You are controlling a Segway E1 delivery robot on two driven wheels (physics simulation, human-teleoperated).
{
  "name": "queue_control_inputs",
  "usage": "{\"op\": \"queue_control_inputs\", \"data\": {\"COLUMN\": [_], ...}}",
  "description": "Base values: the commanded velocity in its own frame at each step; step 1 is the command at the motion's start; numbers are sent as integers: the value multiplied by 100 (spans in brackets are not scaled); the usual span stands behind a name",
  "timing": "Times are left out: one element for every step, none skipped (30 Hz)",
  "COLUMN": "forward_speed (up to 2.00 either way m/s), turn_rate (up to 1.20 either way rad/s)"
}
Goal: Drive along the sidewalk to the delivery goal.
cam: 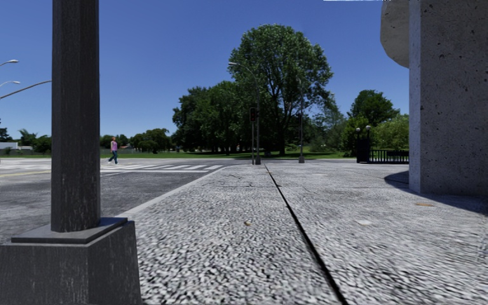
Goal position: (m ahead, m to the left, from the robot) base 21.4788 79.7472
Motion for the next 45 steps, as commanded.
{"op": "queue_control_inputs", "data": {"forward_speed": [0,0,0,0,0,0,0,0,0,0,0,0,0,0,0,0,0,0,0,0,0,0,0,0,0,0,0,0,0,0,0,0,0,0,0,0,0,0,0,0,0,0,0,0,0], "turn_rate": [-35,-35,-35,-35,-35,-35,-35,-35,-35,-35,-35,-35,-35,-35,-35,-35,-35,-35,-35,-35,-35,-35,-35,-35,-35,-35,-37,-45,-45,-47,-48,-49,-49,-50,-52,-55,-55,-55,-55,-55,-55,-55,-55,-55,-55]}}
